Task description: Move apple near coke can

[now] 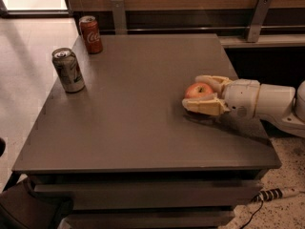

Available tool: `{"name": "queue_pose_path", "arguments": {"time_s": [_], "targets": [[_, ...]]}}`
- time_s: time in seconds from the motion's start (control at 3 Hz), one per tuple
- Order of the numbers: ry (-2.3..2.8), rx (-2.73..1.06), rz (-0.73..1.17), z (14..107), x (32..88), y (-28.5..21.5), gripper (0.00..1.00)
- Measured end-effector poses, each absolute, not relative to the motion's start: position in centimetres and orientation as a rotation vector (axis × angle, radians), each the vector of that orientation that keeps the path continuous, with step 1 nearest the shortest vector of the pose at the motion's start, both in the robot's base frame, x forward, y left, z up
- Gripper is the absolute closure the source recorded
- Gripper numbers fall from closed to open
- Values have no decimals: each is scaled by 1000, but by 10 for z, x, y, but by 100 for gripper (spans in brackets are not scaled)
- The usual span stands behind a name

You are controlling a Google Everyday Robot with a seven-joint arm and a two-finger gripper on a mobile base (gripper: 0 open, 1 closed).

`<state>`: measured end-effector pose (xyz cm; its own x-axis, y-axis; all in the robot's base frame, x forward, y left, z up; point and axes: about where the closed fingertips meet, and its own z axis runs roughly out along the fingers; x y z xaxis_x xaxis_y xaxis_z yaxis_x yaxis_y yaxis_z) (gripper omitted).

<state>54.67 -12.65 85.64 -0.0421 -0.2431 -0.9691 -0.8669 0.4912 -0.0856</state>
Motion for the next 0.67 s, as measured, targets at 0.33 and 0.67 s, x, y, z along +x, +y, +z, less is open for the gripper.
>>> {"name": "queue_pose_path", "arguments": {"time_s": [0.33, 0.67], "targets": [[1569, -991, 671, 857, 547, -124, 85], [1567, -995, 674, 857, 547, -122, 100]]}}
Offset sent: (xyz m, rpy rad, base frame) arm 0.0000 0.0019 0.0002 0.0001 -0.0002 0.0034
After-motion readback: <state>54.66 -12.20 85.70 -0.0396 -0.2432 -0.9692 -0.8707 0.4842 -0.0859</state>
